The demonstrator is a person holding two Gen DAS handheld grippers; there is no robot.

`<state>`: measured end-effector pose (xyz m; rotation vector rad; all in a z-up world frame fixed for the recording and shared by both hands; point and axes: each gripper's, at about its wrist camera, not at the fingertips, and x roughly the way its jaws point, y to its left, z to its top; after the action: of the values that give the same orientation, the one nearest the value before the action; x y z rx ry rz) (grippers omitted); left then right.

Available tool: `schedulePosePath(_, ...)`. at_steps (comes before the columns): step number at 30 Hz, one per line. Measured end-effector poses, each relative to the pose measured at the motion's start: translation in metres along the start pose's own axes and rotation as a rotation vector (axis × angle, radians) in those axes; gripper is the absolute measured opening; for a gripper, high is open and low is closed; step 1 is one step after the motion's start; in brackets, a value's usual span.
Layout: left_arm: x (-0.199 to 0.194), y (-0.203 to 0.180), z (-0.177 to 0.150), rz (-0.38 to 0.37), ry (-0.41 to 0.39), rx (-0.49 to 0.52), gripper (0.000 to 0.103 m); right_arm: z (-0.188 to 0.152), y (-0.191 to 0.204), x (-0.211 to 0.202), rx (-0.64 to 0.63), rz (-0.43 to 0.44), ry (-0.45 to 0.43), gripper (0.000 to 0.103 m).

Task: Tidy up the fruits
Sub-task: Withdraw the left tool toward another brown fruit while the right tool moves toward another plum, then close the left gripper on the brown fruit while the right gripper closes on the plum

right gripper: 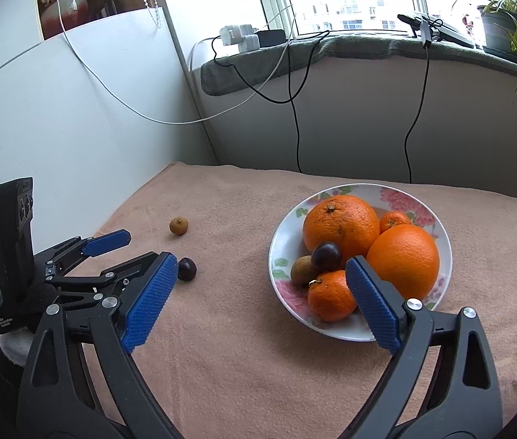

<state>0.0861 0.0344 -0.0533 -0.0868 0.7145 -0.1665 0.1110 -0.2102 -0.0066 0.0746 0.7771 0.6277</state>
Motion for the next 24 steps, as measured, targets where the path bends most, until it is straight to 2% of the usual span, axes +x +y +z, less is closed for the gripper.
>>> schedulePosePath(4,0.002,0.020,-0.005,0.013,0.012,-0.038,0.080,-0.003,0.017,0.014,-0.036,0.040,0.035,0.086)
schedulePosePath(8,0.004,0.039,-0.009,0.022,0.022,-0.086,0.074,-0.007,0.034,0.029,-0.078,0.072,0.076,0.075)
schedulePosePath(12,0.009,0.056,-0.008,0.014,0.028,-0.131,0.067,-0.010,0.048,0.045,-0.111,0.090,0.108,0.072)
schedulePosePath(13,0.010,0.058,-0.007,0.012,0.030,-0.137,0.066,-0.011,0.051,0.050,-0.117,0.092,0.118,0.067)
schedulePosePath(14,0.012,0.061,-0.007,0.008,0.032,-0.142,0.063,-0.012,0.053,0.054,-0.119,0.098,0.130,0.062)
schedulePosePath(18,0.021,0.069,-0.004,-0.004,0.045,-0.159,0.051,-0.015,0.061,0.069,-0.125,0.117,0.166,0.059)
schedulePosePath(20,0.026,0.071,-0.003,-0.010,0.055,-0.162,0.045,-0.016,0.064,0.077,-0.129,0.125,0.182,0.050)
schedulePosePath(21,0.029,0.072,-0.003,-0.012,0.061,-0.163,0.041,-0.016,0.066,0.081,-0.131,0.125,0.190,0.049)
schedulePosePath(24,0.037,0.073,0.001,-0.017,0.074,-0.162,0.040,-0.016,0.069,0.093,-0.137,0.124,0.206,0.047)
